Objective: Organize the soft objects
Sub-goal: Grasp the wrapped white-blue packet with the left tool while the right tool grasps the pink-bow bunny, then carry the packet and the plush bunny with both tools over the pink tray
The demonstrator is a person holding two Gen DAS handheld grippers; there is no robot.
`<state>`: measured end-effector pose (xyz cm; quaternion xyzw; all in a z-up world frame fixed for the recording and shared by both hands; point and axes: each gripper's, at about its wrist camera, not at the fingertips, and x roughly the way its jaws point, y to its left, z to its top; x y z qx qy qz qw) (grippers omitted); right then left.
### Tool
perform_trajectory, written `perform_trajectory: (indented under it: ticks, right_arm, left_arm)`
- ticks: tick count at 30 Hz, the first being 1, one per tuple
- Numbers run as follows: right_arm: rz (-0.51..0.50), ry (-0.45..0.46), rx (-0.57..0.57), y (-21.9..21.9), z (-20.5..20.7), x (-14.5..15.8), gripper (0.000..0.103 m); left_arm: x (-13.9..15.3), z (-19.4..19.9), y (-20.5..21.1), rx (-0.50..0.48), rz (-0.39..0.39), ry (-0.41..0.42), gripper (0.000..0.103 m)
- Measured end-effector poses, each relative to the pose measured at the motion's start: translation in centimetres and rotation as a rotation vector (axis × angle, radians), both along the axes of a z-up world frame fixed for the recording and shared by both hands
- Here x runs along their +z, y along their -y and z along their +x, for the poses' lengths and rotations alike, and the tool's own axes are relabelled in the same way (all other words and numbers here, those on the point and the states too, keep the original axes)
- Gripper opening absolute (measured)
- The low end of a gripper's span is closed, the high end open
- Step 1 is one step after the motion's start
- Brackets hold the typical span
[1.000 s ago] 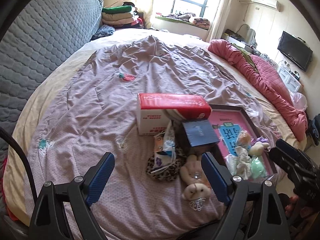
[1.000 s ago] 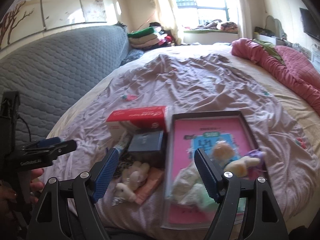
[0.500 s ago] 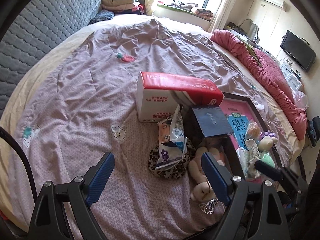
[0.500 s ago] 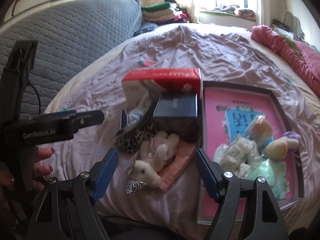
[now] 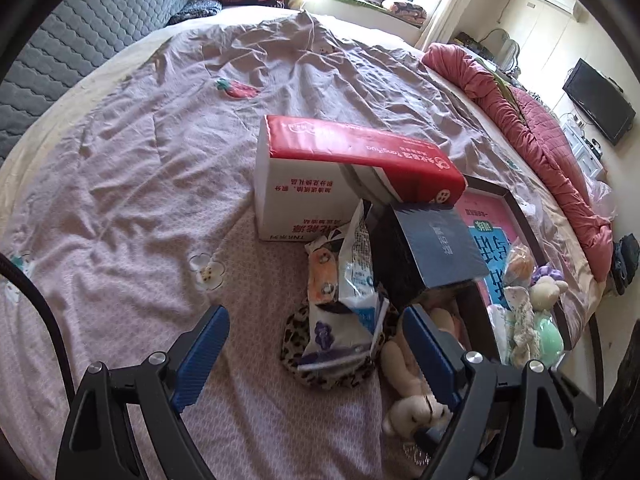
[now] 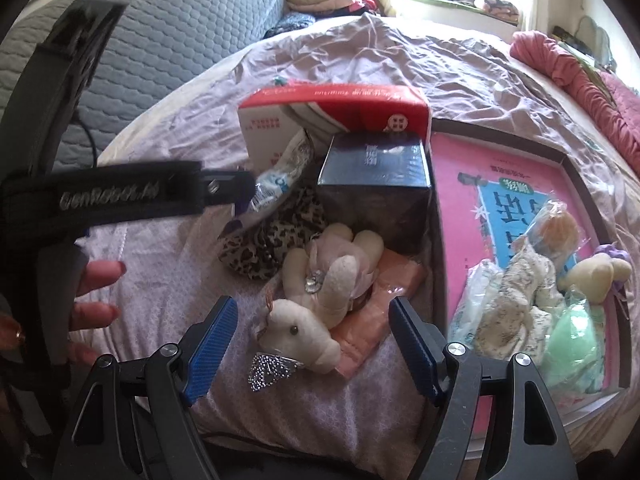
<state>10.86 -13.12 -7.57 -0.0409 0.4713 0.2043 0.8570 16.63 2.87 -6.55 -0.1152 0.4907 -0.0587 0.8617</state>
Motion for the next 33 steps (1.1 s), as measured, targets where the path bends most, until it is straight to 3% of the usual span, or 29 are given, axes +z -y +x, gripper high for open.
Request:
perform_trajectory:
  ticks: [9,13,19,25,28,33]
  right_arm:
    - [-0.055,-0.036,0.022,-1.5,1.3,-1.8,0.079]
    - [-0.058,-0.056,0.018,-1.5,2.1,-2.4,0.064]
    - [-0.106,-0.039,0.049,-2.2,2.2,-2.8,0.054]
    - [-0.075,-0.039,0.078,-1.9,2.2,-2.7,0.045]
    - [-0.025,-0.045,0.072,-1.0,2.4,-2.5,0.043]
    - [0.041,-0.055,0.057,-0.1,2.4,-2.2,0.039]
  left_arm:
    - [-2.1,2.4,0.3,0.004,-0.022,-0.066,0.088]
    - [-2.7,3.0,-0.3,0.012,-0.048,-0.078,0.086]
    - [-3.4,3.8,-0.5,0.006,-0.081,-0.092,0.078]
    - [-3.9,4.2,0.0,-0.021,-0.105,-0.106,0.063]
    - [-4.3,4.2,0.1,-0.041,-0.128,-0.118,0.045]
    - [-3.5,3.7,0.0,-0.052,-0.140,-0.081,0.042]
